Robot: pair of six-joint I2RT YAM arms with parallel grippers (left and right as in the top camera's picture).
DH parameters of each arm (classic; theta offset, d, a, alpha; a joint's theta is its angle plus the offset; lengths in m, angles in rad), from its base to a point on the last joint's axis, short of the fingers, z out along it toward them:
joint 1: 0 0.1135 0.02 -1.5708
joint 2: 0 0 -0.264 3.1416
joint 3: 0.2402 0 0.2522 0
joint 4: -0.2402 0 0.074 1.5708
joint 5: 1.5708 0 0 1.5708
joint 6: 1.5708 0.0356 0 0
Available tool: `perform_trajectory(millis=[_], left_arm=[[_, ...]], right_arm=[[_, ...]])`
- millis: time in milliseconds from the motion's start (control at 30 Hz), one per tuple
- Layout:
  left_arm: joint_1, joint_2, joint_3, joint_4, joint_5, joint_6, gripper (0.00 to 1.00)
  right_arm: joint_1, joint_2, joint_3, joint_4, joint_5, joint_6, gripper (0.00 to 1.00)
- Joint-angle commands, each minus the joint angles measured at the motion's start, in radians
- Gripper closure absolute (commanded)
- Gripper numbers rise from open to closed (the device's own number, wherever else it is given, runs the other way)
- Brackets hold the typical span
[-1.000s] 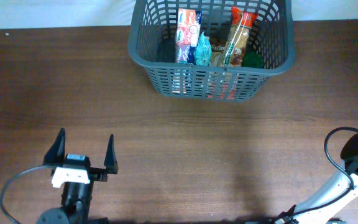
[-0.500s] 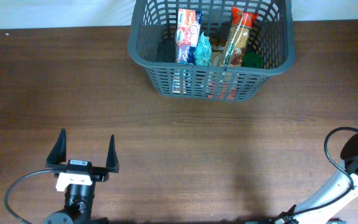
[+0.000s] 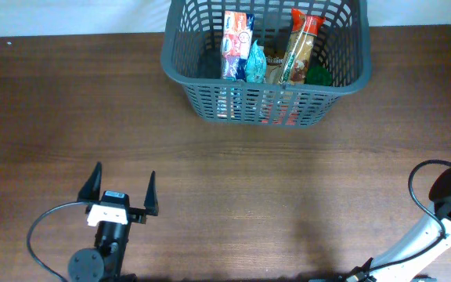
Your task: Pack container
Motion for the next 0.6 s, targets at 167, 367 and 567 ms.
perform_trajectory(millis=[167,367,567], left_arm=[[-0.035,-0.010,-0.068,0.011,0.011,0.016,0.01],[-0.067,-0.010,-0.082,-0.055,0.011,0.016,0.01],[-0.070,-0.010,-0.082,-0.084,0.003,0.016,0.01]], right_arm=[[0.005,0.003,0.000,-0.006,0.009,-0.008,0.01],[0.005,0.003,0.000,-0.006,0.009,-0.008,0.01],[0.005,0.003,0.000,-0.006,0.009,-0.008,0.01]])
